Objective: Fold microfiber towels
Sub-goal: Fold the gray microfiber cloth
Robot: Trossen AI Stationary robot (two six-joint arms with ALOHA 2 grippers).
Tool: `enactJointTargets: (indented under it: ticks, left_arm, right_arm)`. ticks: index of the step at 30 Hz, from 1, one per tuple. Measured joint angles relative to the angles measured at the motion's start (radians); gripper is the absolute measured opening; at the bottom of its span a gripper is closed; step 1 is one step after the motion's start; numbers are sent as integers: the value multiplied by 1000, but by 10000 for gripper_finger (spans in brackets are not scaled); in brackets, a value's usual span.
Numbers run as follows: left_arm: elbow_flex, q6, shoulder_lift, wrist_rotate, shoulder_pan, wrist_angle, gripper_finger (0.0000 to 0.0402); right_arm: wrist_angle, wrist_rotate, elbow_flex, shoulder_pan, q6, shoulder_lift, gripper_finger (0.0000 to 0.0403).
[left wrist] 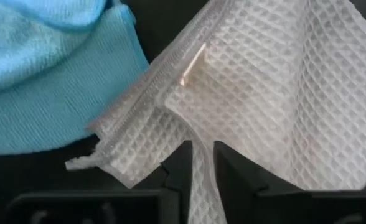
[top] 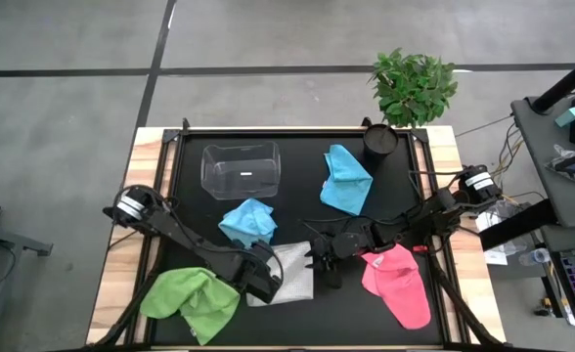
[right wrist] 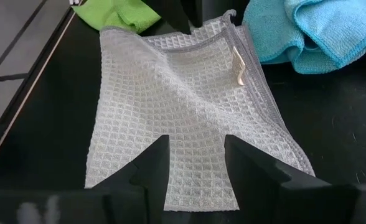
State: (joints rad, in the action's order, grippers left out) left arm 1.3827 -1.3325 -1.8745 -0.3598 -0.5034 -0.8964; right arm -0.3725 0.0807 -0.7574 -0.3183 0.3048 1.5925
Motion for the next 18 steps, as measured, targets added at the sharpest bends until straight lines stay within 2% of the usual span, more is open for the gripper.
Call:
enactJointTargets:
  ticks: [5,9,14,18]
  left_arm:
    - [0,4,-23,-51,6,21,114]
    - [-2,4,-63,-52,20,23,138]
    - [-2,12,-83,-46,22,24,140]
    - [-2,39,-81,-46,22,24,119]
  right_arm:
    - [0,0,1,0,-7,0,146]
    - [0,0,1,0,-8,0,146]
    - [1,0,3,0,-10,0,146]
    - [1,0,4,0,-11,1,146]
